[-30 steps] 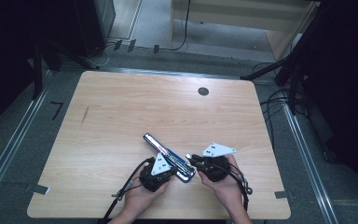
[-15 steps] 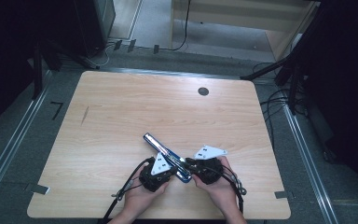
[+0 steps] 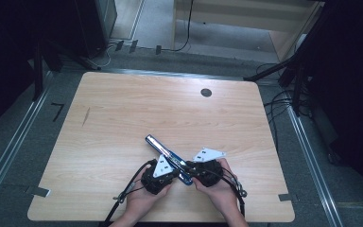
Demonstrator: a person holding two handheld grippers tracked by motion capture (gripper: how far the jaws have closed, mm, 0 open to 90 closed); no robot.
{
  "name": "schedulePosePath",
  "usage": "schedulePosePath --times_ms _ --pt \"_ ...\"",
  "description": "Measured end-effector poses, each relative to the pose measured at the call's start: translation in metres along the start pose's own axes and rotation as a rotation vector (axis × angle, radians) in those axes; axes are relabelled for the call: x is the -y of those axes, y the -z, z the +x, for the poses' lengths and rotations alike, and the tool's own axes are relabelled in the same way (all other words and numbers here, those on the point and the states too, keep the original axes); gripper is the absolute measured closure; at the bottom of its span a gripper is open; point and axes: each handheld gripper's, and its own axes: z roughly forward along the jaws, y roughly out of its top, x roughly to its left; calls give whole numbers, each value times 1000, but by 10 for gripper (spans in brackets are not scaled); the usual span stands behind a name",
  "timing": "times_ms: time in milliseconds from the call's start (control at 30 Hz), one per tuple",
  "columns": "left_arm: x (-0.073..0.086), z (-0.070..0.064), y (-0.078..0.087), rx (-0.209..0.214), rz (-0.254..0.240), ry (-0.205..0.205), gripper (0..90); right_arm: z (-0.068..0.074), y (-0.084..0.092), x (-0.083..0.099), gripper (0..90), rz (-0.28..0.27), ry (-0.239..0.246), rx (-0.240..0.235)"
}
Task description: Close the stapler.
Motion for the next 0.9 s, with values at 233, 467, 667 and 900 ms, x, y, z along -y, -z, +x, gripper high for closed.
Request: schedulePosePath --times_ms 233,467,667,900 --pt "0 0 0 1 -1 0 900 1 -1 0 800 5 3 -1" --pt "0 0 0 2 -3 3 900 1 -4 0 800 14 7 2" --pt "0 0 0 1 -2 2 900 0 -5 1 800 22 10 6" --pt "0 0 0 2 -3 2 900 0 -4 1 799 17 9 -2"
